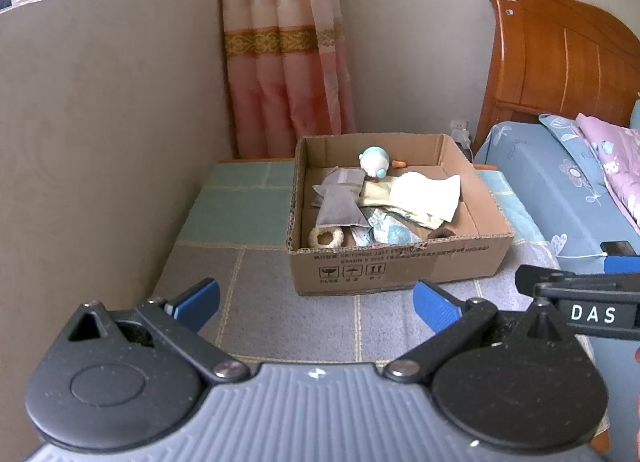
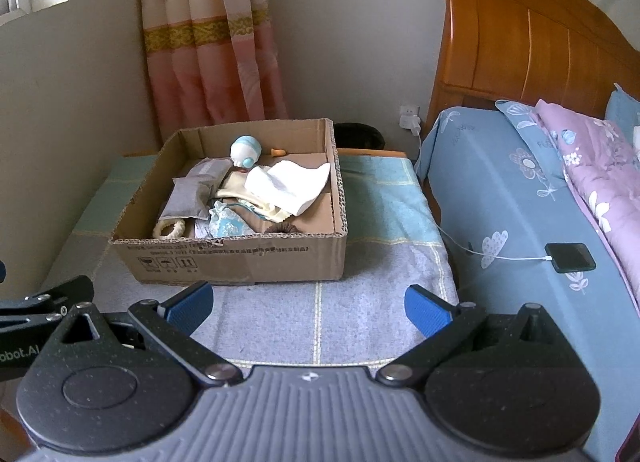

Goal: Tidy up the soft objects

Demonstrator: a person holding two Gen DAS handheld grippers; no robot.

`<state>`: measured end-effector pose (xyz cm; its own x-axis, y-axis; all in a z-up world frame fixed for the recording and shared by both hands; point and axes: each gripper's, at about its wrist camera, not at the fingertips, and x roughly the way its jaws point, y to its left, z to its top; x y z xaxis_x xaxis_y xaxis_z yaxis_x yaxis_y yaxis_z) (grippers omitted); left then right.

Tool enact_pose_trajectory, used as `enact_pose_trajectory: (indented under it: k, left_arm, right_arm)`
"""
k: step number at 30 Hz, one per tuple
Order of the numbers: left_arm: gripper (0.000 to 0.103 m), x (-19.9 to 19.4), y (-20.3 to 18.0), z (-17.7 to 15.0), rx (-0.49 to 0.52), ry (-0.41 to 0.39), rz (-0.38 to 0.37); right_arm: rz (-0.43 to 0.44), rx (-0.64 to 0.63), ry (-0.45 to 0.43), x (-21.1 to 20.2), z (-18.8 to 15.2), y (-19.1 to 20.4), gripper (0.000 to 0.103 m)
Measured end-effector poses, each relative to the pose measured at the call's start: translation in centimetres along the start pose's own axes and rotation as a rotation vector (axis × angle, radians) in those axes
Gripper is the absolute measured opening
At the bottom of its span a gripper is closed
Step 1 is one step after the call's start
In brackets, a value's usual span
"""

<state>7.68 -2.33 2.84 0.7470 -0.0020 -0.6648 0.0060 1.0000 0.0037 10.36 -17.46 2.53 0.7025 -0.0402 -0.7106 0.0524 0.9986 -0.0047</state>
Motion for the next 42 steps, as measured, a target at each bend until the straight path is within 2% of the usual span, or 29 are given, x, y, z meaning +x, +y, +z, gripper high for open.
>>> enact_pose_trajectory:
  k: [42]
  left_arm:
    - [0.102, -0.24, -0.17, -0.13, 0.009, -0.007, 0.027]
  right_arm:
    - [0.005, -0.002, -0.011, -0.39, -0.14, 0.14, 0.103]
